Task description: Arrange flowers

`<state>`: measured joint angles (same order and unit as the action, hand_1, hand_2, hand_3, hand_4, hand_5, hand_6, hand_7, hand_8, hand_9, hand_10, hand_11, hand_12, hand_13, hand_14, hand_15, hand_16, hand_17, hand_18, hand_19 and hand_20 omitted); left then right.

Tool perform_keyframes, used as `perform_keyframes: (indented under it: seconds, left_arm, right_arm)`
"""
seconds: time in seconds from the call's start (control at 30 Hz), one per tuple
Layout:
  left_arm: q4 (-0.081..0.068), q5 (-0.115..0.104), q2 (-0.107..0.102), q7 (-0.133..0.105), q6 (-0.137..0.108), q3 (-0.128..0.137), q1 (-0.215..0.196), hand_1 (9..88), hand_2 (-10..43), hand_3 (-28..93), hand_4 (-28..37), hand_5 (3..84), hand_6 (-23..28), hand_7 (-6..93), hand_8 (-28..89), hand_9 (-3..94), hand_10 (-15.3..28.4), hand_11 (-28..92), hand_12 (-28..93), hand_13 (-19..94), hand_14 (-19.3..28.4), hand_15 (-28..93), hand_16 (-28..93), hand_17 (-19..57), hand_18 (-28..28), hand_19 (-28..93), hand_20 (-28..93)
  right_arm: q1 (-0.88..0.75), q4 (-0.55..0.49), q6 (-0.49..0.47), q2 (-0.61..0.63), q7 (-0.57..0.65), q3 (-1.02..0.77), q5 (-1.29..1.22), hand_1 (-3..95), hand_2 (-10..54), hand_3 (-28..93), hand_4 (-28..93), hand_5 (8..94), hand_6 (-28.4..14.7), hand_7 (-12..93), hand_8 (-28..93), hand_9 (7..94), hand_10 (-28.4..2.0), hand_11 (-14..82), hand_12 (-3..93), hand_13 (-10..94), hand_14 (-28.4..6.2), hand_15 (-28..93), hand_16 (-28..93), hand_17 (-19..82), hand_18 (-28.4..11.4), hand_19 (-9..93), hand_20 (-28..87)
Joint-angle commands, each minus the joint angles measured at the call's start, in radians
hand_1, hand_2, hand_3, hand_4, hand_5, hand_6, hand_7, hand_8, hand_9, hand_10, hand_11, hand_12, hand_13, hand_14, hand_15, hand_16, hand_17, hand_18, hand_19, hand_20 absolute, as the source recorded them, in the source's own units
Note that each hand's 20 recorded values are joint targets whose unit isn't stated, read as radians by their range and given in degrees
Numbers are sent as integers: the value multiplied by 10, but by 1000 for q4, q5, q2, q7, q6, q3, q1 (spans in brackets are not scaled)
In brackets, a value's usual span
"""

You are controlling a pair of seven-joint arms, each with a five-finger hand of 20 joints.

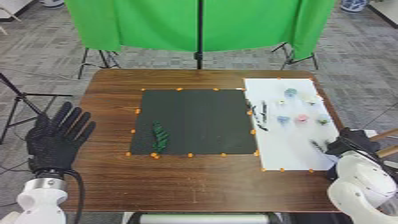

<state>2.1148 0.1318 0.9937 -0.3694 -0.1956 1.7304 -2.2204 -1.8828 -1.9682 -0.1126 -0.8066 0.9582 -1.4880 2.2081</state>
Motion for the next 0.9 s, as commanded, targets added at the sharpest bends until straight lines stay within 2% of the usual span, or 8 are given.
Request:
perform_keyframes:
  seconds: [0.03, 0.27, 0.67, 0.9]
  left_arm:
    - [-8, -9, 1, 7, 2, -2, -13, 237, 133, 736, -283, 426, 76, 125, -88, 351, 148, 224, 102, 261, 144, 308, -60, -37, 126, 271, 118]
    - [-8, -15, 2, 5, 6, 2, -21, 237, 133, 736, -283, 426, 76, 124, -88, 351, 148, 223, 102, 261, 144, 309, -59, -37, 126, 271, 118]
    - [-5, -15, 0, 1, 6, 2, -26, 238, 133, 736, -283, 426, 76, 118, -88, 353, 148, 222, 101, 261, 144, 307, -60, -38, 126, 273, 119]
    - [3, -19, 7, -8, 2, 11, -50, 238, 134, 735, -283, 426, 76, 116, -87, 353, 148, 222, 101, 261, 144, 308, -60, -38, 126, 274, 119]
  right_arm:
    - [-23, 15, 38, 9, -12, 3, -1, 577, -95, 692, -282, 745, -9, 416, 140, 661, -156, 290, 349, 464, -174, 528, 171, 105, -240, 523, 140]
    - [-28, -3, 115, 22, -17, 6, 35, 596, -95, 704, -282, 776, -4, 411, 146, 728, -129, 169, 436, 489, -164, 516, 179, 107, -237, 516, 141]
    - [-16, -43, 195, 46, -24, 4, 50, 594, -95, 727, -283, 788, -8, 398, 168, 752, -126, 159, 446, 510, -152, 506, 224, 114, -235, 521, 140]
    - [3, -90, 217, 63, -30, -4, 35, 594, -95, 731, -283, 794, -11, 391, 170, 756, -127, 158, 444, 514, -148, 503, 239, 115, -235, 521, 138]
